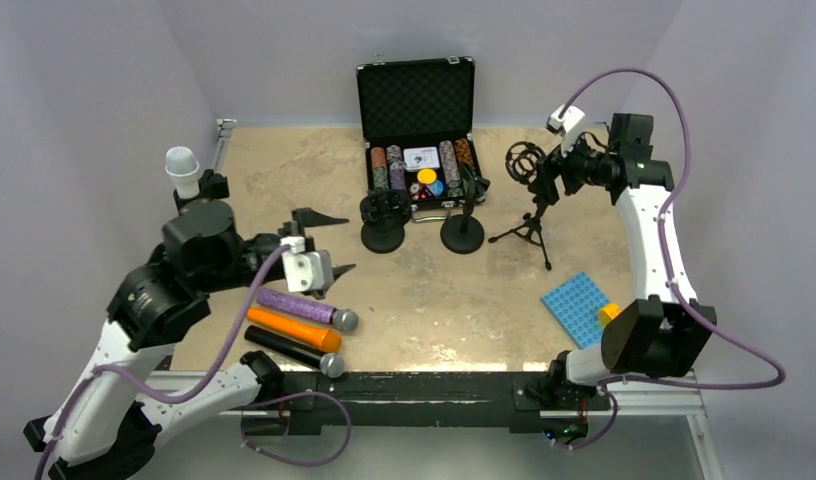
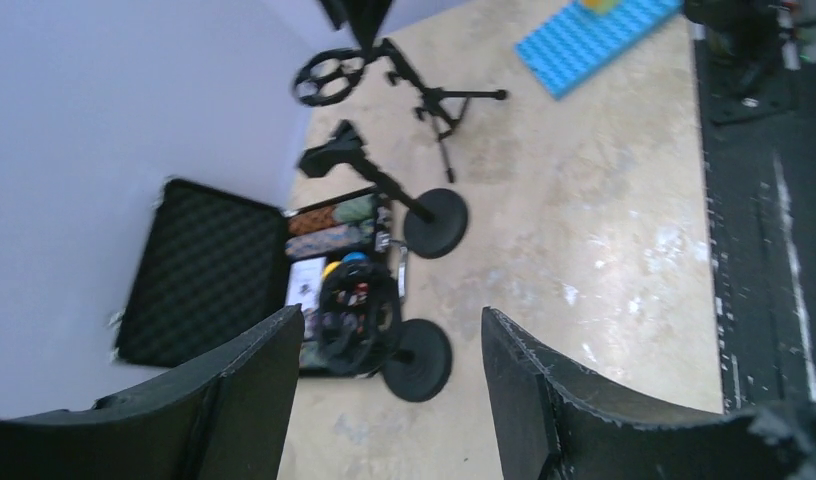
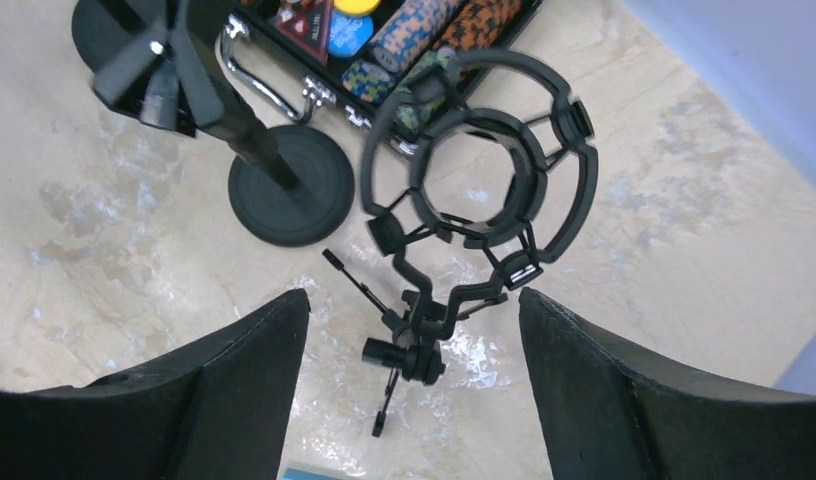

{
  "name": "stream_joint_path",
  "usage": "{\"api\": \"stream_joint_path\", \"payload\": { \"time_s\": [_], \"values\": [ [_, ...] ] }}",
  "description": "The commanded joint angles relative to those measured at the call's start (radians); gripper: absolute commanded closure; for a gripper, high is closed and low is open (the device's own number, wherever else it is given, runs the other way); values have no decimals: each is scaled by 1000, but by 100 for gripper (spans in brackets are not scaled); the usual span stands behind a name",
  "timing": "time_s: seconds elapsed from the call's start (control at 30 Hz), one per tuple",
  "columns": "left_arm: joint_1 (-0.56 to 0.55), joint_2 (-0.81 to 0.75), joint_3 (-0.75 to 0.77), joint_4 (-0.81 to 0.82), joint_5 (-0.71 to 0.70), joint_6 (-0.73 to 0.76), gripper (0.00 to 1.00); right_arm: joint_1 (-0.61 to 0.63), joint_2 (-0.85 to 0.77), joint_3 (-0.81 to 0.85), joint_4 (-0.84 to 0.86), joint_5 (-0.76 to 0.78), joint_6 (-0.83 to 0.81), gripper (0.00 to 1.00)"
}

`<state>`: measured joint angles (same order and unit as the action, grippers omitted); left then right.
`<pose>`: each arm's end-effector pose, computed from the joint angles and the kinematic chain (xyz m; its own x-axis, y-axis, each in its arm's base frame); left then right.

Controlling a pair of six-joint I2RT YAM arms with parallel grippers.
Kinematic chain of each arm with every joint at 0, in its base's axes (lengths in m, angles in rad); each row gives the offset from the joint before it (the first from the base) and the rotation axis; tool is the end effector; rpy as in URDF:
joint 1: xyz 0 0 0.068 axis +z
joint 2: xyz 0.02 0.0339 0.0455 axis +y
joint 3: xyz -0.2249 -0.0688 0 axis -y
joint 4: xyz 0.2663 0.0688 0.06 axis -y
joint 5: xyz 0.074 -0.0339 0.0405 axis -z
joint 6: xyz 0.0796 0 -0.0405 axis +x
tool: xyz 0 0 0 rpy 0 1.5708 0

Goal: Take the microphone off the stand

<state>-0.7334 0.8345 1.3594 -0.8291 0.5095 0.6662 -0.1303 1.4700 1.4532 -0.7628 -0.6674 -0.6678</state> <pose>0.1272 -0.1669 0.4225 0.3999 0.3659 -0.8404 0.8687 0.1411 0.4748 0.3651 0.0018 0.2968 -0.3402 -0.4460 -0.8279 -0.6942 0.7130 -0.0988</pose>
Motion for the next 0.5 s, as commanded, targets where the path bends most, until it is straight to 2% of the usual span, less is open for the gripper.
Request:
{"api": "stream_joint_path", "payload": {
  "time_s": [0.0,0.1,0.2,0.33,0.47],
  "values": [
    [5,31,140,-99,-317,-86,30,-2,-102,73,42,32,173,18],
    [31,25,197,-76,-589,-158,25,-3,-151,117,43,-2,246,15],
    [110,10,203,38,-809,-141,18,-1,-196,128,49,-36,293,13],
    [282,27,273,69,-903,-172,13,-2,-214,138,47,-88,329,11],
    [366,12,269,-2,-905,-256,11,0,-201,153,48,-128,375,9]
  ]
}}
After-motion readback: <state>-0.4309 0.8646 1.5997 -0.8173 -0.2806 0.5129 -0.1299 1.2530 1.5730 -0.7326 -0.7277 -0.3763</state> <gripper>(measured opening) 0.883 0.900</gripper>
